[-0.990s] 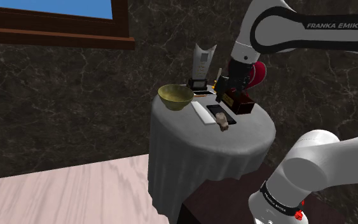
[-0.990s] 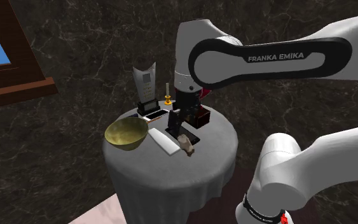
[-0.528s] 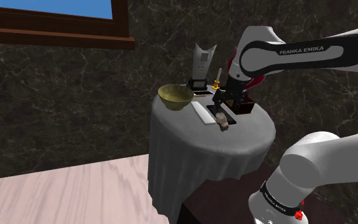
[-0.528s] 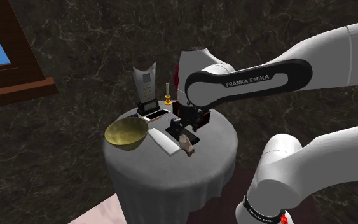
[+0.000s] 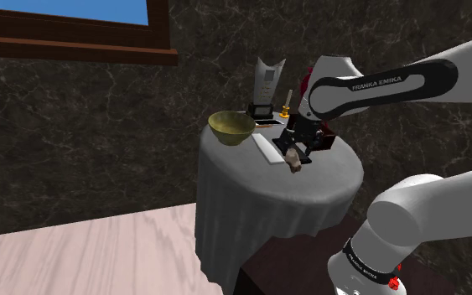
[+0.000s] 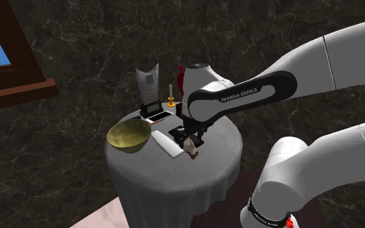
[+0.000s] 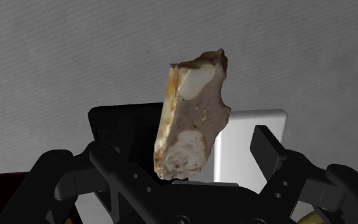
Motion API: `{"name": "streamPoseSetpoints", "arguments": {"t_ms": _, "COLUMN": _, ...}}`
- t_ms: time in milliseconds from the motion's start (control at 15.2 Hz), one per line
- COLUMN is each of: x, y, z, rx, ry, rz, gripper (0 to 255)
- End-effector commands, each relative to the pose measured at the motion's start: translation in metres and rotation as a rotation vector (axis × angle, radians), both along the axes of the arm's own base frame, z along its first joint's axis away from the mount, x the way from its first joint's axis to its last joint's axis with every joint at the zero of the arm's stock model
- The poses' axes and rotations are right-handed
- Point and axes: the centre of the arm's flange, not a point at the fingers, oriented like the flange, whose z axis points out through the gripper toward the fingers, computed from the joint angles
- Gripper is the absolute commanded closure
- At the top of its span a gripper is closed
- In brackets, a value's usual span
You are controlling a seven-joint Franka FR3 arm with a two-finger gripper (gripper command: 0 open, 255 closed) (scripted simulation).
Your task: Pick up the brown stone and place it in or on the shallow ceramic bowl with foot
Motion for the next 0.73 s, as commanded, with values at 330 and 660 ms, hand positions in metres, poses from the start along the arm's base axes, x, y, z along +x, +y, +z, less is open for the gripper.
{"name": "streamPoseSetpoints", "arguments": {"t_ms": 330, "x": 0.0002, "y": 0.0003, "z": -0.0146, "rx": 0.000, "ry": -0.001, "rz": 0.000, "gripper": 0}}
{"name": "streamPoseSetpoints", "arguments": {"t_ms": 660, "x": 0.0003, "y": 0.0003, "z": -0.0145, "rx": 0.000, "ry": -0.001, "rz": 0.000, "gripper": 255}}
